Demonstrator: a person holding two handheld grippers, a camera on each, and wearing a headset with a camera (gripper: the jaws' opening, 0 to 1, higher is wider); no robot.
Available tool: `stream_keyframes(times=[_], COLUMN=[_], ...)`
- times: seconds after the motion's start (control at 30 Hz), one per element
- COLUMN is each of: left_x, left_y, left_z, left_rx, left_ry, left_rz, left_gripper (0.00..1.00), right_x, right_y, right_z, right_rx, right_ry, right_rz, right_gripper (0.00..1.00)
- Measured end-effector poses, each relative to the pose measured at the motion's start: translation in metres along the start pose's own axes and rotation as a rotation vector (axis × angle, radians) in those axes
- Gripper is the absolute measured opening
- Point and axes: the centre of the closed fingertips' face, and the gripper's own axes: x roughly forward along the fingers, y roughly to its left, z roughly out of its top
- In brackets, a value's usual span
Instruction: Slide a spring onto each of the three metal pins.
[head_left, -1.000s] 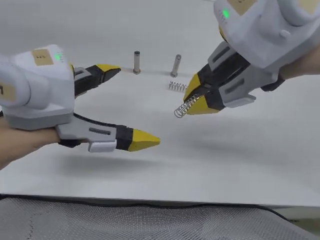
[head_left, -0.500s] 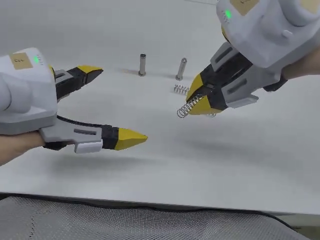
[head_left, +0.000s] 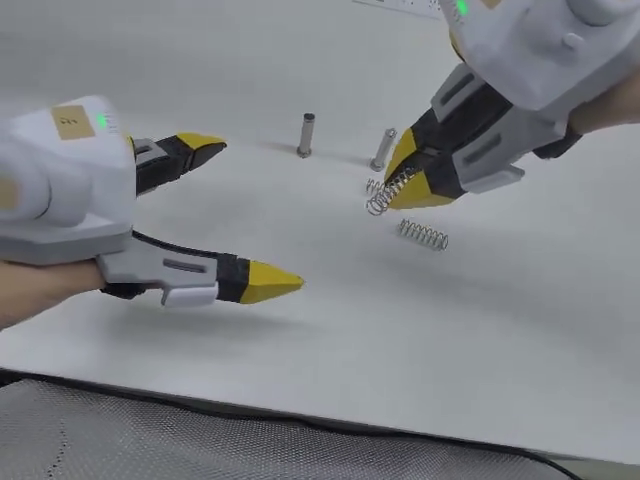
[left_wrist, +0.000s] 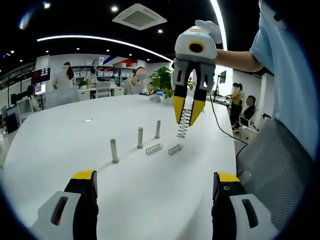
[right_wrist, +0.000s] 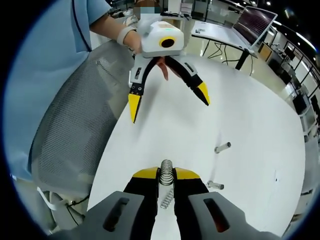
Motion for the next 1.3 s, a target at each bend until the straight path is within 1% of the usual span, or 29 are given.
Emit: stream_keyframes(times=[0.1, 0.27, 0.4, 0.57, 0.7, 0.93, 1.07, 1.23, 1.3], left_x=[-0.001, -0.002, -0.002, -0.002, -0.003, -0.003, -0.003, -0.004, -0.004], left_y=[0.001, 0.004, 0.005, 0.008, 0.011, 0.012, 0.012, 0.013, 0.014], left_z=[-0.001, -0.001, -0.002, -0.002, -0.002, -0.003, -0.001, 0.006, 0.007], left_rx=[0.008, 0.013, 0.019, 0.023, 0.017, 0.011, 0.011, 0.006, 0.008], left_ry=[0.005, 0.003, 0.006, 0.005, 0.004, 0.006, -0.001, -0.018, -0.019], left_rz=[0.001, 0.009, 0.009, 0.012, 0.019, 0.017, 0.015, 0.017, 0.020], left_gripper=[0.94, 0.93, 0.92, 0.92, 0.92, 0.92, 0.92, 0.91, 0.91], right_x=[-0.001, -0.001, 0.000, 0.003, 0.006, 0.013, 0.018, 0.022, 0.025], right_y=[-0.011, -0.037, -0.052, -0.073, -0.086, -0.103, -0.113, -0.119, -0.121], right_z=[0.002, 0.004, 0.006, 0.006, 0.010, 0.013, 0.014, 0.018, 0.020], right_rx=[-0.014, -0.031, -0.047, -0.079, -0.093, -0.119, -0.130, -0.150, -0.152], right_ry=[0.009, 0.031, 0.045, 0.079, 0.086, 0.109, 0.119, 0.129, 0.131], right_rz=[-0.004, -0.021, -0.025, -0.034, -0.033, -0.028, -0.030, -0.026, -0.021], right_gripper=[0.07, 0.08, 0.08, 0.08, 0.08, 0.08, 0.08, 0.08, 0.08])
